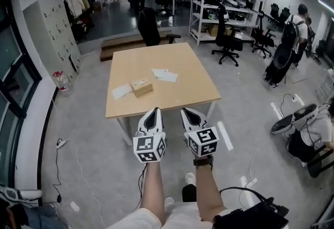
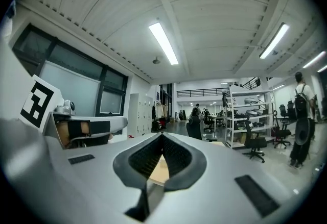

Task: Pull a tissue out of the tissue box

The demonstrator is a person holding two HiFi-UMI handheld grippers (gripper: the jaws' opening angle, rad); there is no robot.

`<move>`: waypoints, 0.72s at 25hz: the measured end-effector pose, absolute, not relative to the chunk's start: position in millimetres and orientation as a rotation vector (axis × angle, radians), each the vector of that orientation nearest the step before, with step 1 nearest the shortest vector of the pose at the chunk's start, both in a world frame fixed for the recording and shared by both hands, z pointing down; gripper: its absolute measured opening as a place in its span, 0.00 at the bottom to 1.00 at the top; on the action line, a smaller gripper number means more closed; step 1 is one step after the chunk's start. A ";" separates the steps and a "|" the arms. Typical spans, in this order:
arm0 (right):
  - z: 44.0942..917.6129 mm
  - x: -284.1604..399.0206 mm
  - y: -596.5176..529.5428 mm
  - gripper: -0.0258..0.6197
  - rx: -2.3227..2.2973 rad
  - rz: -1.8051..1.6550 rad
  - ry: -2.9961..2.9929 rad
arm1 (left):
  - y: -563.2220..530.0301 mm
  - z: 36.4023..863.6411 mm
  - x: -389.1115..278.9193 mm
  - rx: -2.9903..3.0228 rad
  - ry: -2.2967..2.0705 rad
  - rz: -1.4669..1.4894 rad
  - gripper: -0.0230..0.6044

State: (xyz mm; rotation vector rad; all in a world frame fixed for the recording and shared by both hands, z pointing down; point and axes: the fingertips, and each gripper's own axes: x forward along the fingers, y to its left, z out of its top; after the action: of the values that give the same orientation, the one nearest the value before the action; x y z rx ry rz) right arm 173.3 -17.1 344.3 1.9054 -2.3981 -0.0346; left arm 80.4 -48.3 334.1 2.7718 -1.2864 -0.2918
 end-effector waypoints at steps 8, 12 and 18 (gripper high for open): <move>337.6 231.0 -122.2 0.04 1.867 -0.051 -2.480 | -154.0 325.1 129.6 2.732 -1.392 -0.308 0.04; 329.7 286.3 -181.3 0.04 1.850 -0.070 -2.517 | -208.8 316.2 182.3 2.761 -1.404 -0.337 0.04; 332.0 320.3 -251.0 0.04 1.762 -0.026 -2.609 | -267.4 316.9 208.2 2.741 -1.543 -0.278 0.04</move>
State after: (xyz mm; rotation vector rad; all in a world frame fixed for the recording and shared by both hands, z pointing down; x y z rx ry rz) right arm 320.3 -251.0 332.0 1.7622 -2.6087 -0.0261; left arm 208.2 -267.4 316.9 2.7406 -1.5427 -0.2780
